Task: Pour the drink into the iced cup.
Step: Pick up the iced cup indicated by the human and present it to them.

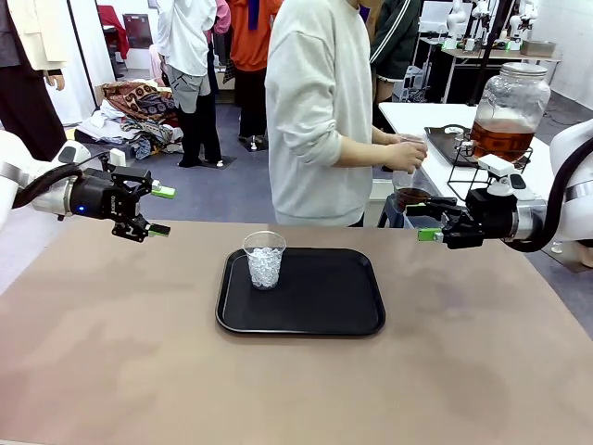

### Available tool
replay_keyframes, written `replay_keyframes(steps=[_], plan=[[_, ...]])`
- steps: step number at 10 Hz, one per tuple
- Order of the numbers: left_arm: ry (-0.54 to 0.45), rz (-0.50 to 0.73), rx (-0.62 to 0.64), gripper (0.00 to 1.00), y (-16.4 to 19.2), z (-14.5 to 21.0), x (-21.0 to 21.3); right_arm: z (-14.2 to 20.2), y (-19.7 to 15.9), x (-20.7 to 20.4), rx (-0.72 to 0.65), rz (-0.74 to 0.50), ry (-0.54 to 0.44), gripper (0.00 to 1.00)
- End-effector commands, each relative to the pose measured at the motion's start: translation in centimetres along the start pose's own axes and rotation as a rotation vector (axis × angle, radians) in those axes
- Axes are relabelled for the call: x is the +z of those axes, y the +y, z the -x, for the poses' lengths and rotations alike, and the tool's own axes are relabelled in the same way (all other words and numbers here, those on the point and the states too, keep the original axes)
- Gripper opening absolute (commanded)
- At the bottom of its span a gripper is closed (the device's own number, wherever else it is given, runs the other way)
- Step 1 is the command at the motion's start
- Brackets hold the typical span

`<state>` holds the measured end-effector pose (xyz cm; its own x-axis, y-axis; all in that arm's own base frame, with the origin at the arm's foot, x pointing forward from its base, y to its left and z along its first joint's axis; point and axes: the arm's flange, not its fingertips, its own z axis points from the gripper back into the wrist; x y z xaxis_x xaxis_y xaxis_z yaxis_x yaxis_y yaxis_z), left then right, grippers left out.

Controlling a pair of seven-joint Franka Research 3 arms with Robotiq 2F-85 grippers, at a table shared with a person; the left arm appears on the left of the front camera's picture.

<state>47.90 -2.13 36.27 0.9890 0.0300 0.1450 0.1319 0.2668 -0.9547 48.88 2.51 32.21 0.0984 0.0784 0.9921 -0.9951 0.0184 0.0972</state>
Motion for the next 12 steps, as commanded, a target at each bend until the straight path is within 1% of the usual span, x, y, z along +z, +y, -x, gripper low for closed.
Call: replay_keyframes(steps=[1, 12], plan=[[-0.011, 0.011, -0.012, 1.00, -0.02, 0.10, -0.06, -0.31, -0.09, -0.12, 0.004, -0.002, 0.003, 1.00], [-0.011, 0.011, -0.012, 1.00, -0.02, 0.10, -0.06, -0.31, -0.09, -0.12, 0.004, -0.002, 0.003, 1.00]])
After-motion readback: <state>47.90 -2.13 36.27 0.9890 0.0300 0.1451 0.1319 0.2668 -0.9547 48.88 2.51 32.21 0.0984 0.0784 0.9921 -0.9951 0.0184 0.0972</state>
